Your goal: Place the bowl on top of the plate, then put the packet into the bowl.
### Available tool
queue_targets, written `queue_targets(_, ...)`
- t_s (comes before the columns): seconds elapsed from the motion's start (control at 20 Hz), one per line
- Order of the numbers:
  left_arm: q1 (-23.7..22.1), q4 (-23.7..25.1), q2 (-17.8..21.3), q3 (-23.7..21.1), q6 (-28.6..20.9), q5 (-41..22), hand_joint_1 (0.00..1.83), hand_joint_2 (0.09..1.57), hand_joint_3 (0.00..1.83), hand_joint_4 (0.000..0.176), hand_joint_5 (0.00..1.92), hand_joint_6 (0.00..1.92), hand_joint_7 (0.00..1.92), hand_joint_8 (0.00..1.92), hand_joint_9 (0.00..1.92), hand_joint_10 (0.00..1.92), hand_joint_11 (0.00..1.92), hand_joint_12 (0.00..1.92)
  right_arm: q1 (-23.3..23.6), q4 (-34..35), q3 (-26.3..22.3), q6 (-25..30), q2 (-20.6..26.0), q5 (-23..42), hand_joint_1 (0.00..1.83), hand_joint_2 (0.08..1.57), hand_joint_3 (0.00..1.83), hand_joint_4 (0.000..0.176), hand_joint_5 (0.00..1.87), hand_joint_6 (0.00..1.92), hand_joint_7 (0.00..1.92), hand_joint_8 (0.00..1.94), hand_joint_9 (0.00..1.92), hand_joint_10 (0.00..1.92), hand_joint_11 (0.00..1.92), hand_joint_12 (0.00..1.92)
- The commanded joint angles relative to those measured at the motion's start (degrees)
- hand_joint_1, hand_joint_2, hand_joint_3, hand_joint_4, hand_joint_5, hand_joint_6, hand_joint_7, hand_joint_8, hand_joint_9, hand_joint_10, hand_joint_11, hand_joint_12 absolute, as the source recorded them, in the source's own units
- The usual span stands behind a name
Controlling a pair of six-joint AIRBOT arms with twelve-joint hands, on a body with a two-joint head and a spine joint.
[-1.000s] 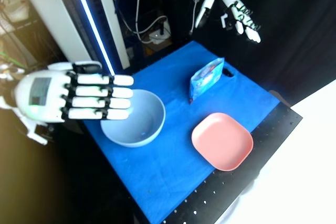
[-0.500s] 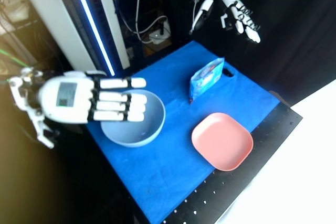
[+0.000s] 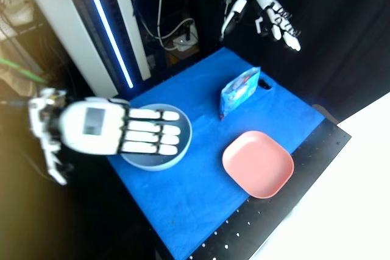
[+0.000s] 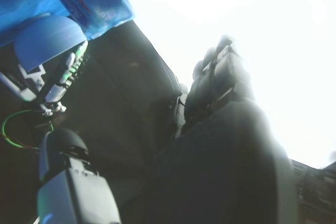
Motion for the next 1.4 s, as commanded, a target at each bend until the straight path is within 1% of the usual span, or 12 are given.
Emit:
queue_targets(0.0, -0.6, -0.3, -0.3, 0.2, -0.5, -7.4, 0.57, 0.83, 0.0, 0.176, 0.0, 0.0, 0.0, 0.0, 0.0, 0.0, 0.0, 0.0, 1.2, 1.5, 0.4, 0.3, -0.2, 3.8, 0.55, 0.93, 0.0, 0.088, 0.09, 0.01, 0.06, 0.01, 0.11, 0.02, 0.16, 0.07)
queue_targets(0.05, -0.6, -0.3, -0.3, 0.1, -0.5, -7.4, 0.58, 0.83, 0.0, 0.176, 0.0, 0.0, 0.0, 0.0, 0.0, 0.0, 0.0, 0.0, 1.5, 0.8, 0.6, 0.3, -0.5, 3.1, 0.58, 0.94, 0.0, 0.015, 0.27, 0.02, 0.18, 0.01, 0.2, 0.02, 0.23, 0.11)
queue_targets(0.1, -0.6, -0.3, -0.3, 0.1, -0.5, -7.3, 0.56, 0.84, 0.0, 0.176, 0.0, 0.0, 0.0, 0.0, 0.0, 0.0, 0.0, 0.0, 1.7, 0.5, 0.9, 0.3, -0.7, 2.5, 0.59, 0.97, 0.0, 0.0, 0.48, 0.02, 0.34, 0.02, 0.32, 0.03, 0.32, 0.17)
queue_targets(0.4, -0.6, -0.3, -0.5, 0.2, -0.9, -7.4, 0.55, 0.84, 0.0, 0.176, 0.01, 0.0, 0.0, 0.0, 0.0, 0.0, 0.0, 0.0, 1.9, -0.5, 2.0, 0.3, -1.7, 0.5, 0.59, 1.21, 0.0, 0.0, 1.31, 0.11, 1.32, 0.03, 1.27, 0.1, 0.8, 1.09)
queue_targets(0.5, -0.6, -0.3, -0.6, 0.2, -1.0, -7.5, 0.56, 0.84, 0.0, 0.176, 0.01, 0.0, 0.0, 0.0, 0.0, 0.0, 0.0, 0.0, 1.9, -0.8, 2.3, 0.3, -2.0, -0.1, 0.47, 1.27, 0.0, 0.0, 1.23, 0.73, 1.47, 0.02, 1.4, 0.04, 0.92, 1.13)
queue_targets(0.65, -0.6, -0.3, -0.7, 0.2, -1.1, -7.6, 0.53, 0.85, 0.0, 0.176, 0.01, 0.0, 0.0, 0.0, 0.0, 0.0, 0.0, 0.0, 2.1, -0.8, 2.3, 0.3, -2.0, -0.1, 0.25, 1.38, 0.0, 0.0, 1.14, 0.98, 1.55, 0.03, 1.53, 0.09, 1.01, 1.19)
queue_targets(0.75, -0.6, -0.3, -0.8, 0.2, -1.1, -7.7, 0.54, 0.84, 0.0, 0.176, 0.02, 0.01, 0.0, 0.0, 0.0, 0.0, 0.0, 0.0, 2.5, -0.8, 2.4, 0.3, -2.0, -0.1, 0.29, 1.39, 0.0, 0.0, 1.09, 1.28, 1.58, 0.39, 1.47, 0.84, 1.13, 1.46)
queue_targets(0.8, -0.6, -0.3, -0.8, 0.2, -1.2, -7.7, 0.54, 0.84, 0.0, 0.176, 0.02, 0.0, 0.0, 0.0, 0.0, 0.0, 0.0, 0.0, 2.8, -0.9, 2.4, 0.3, -2.0, -0.1, 0.37, 1.4, 0.0, 0.0, 0.99, 1.79, 1.47, 1.5, 1.51, 1.69, 1.38, 1.83)
queue_targets(0.85, -0.6, -0.3, -0.8, 0.2, -1.2, -7.7, 0.53, 0.85, 0.0, 0.176, 0.01, 0.0, 0.0, 0.0, 0.0, 0.0, 0.0, 0.0, 3.5, -1.2, 2.4, 0.3, -2.0, -0.1, 0.4, 1.44, 0.01, 0.113, 0.77, 1.92, 1.53, 1.92, 1.72, 1.91, 1.7, 1.92)
queue_targets(0.9, -0.6, -0.3, -0.8, 0.2, -1.2, -7.8, 0.53, 0.85, 0.0, 0.176, 0.01, 0.0, 0.0, 0.0, 0.0, 0.0, 0.0, 0.0, 4.2, -1.7, 2.4, 0.3, -2.0, -0.1, 0.4, 1.44, 0.01, 0.113, 0.77, 1.92, 1.53, 1.92, 1.72, 1.91, 1.7, 1.92)
queue_targets(0.95, -0.5, -0.3, -0.8, 0.2, -1.3, -7.8, 0.54, 0.84, 0.0, 0.176, 0.02, 0.0, 0.0, 0.0, 0.0, 0.0, 0.0, 0.0, 4.8, -2.1, 2.4, 0.3, -2.0, -0.1, 0.3, 1.45, 0.01, 0.163, 0.82, 1.92, 1.54, 1.94, 1.7, 1.92, 1.67, 1.92)
queue_targets(1.35, -0.4, -0.3, -1.0, 0.3, -1.4, -8.2, 0.59, 0.85, 0.0, 0.176, 0.02, 0.0, 0.0, 0.0, 0.0, 0.0, 0.0, 0.0, 7.6, -2.4, 2.4, 0.3, -2.3, 0.5, 0.05, 1.52, 0.01, 0.176, 1.02, 1.92, 1.55, 1.94, 1.69, 1.92, 1.66, 1.92)
